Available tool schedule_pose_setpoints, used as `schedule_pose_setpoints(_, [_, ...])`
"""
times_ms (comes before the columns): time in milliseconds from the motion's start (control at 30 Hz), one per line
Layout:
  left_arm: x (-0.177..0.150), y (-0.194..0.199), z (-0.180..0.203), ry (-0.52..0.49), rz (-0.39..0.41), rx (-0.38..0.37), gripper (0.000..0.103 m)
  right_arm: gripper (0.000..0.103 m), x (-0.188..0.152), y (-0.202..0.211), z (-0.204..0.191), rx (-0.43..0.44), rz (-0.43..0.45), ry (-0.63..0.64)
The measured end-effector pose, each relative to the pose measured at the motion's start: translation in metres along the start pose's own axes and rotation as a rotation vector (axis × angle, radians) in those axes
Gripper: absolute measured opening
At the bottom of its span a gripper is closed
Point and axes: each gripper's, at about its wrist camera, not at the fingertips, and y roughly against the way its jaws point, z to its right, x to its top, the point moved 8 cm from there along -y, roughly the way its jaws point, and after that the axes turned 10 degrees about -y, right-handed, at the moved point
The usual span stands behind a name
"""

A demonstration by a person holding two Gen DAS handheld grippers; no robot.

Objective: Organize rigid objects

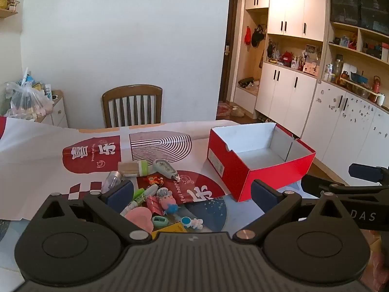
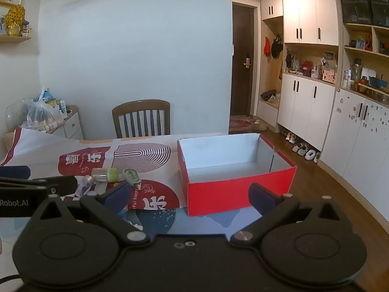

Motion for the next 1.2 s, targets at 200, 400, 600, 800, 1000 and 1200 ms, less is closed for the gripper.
schedule_pose_setpoints(200, [-0.006, 0.001, 0.002, -0.040, -0.026, 0.054, 0.103, 0.103, 0.002, 0.003, -0.003, 0.015, -0.009, 0.010])
schedule_pose_setpoints(400, [-0.009, -0.002, -0.001, -0.050, -0.064, 0.063, 0.103, 0.103, -0.005, 0.002, -0.006, 0.028, -0.008, 0.011])
schedule_pose_setpoints(600, [-0.006, 0.002, -0.001, -0.047, -0.060, 0.069, 0.103, 0.103, -0.003, 0.005, -0.006, 0.037, -0.013, 0.009])
schedule_pose_setpoints(800, [-0.008, 0.004, -0.003, -0.029, -0.062, 0.070, 0.103, 0.103, -0.003, 0.005, -0.005, 0.035, -0.004, 0.018])
schedule_pose_setpoints(1000, [-0.008, 0.007, -0.007, -0.012, -0.056, 0.073, 0.103, 0.103, -0.002, 0.006, -0.008, 0.049, -0.009, 0.022])
schedule_pose_setpoints(1200, [-0.013, 0.008, -0.013, 0.007, -0.069, 0.081, 0.103, 0.103, -0.003, 0.005, -0.014, 0.064, -0.018, 0.028])
